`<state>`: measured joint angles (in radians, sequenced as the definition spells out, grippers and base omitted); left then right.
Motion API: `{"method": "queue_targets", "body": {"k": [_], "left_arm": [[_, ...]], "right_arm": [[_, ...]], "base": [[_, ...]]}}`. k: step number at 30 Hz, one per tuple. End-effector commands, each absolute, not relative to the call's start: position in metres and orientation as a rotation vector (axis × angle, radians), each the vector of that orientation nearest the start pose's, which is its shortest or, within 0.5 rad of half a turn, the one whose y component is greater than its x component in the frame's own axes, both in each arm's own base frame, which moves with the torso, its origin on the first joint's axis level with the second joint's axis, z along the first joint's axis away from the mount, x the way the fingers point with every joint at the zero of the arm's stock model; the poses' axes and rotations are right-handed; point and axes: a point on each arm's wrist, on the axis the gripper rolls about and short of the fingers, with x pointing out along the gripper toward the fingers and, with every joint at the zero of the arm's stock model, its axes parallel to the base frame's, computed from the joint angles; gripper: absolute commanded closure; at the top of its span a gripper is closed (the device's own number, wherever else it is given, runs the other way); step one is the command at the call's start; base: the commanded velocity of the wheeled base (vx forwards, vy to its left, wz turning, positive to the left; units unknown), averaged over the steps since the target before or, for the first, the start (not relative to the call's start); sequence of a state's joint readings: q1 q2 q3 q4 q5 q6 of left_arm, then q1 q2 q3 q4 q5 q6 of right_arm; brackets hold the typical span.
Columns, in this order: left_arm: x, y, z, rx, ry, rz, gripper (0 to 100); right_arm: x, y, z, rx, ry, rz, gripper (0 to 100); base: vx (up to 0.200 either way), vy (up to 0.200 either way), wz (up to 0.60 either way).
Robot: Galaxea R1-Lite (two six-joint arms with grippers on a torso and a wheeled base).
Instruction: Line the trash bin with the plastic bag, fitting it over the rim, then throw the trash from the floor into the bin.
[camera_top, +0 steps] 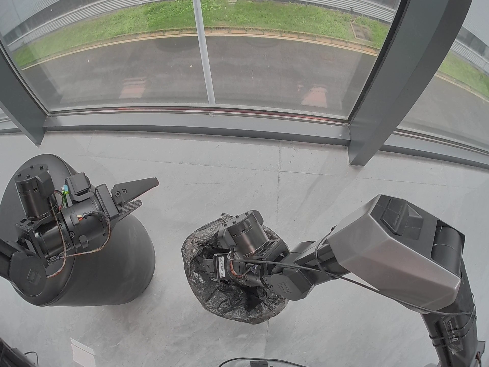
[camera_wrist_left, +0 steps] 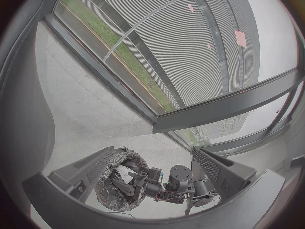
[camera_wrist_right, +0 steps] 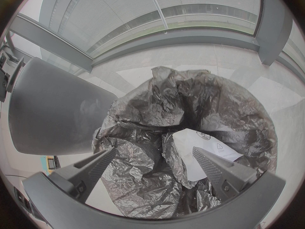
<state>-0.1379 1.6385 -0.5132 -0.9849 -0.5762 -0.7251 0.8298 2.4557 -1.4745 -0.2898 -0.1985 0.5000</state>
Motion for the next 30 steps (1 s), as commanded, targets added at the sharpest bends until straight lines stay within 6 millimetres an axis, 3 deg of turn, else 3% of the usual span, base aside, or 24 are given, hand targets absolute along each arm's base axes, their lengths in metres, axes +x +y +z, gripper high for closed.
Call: {"method": "queue_targets", "body": {"k": [1,5,11,30], "left_arm": [[0.258,-0.048,0.159,-0.725,0.397,-0.631,0],[0.258,-0.048,0.159,-0.725,0.398,-0.629,0],[0.258,-0.048,0.159,-0.725,0.397,-0.631,0],[0.257,-0.049,0.159,-0.725,0.399,-0.631,0]], "right_arm": [[0.321,0.344,0.011,0.111,0.759,0.427,0],[0.330,0.341,-0.004,0.108,0.764,0.405,0],[0.348,0.337,-0.008,0.123,0.742,0.384,0],[0.354,0.341,-0.029,0.111,0.763,0.373,0]], "base": [[0.000,0.000,0.00],[0.000,0.000,0.00],[0.000,0.000,0.00],[0.000,0.000,0.00]]}}
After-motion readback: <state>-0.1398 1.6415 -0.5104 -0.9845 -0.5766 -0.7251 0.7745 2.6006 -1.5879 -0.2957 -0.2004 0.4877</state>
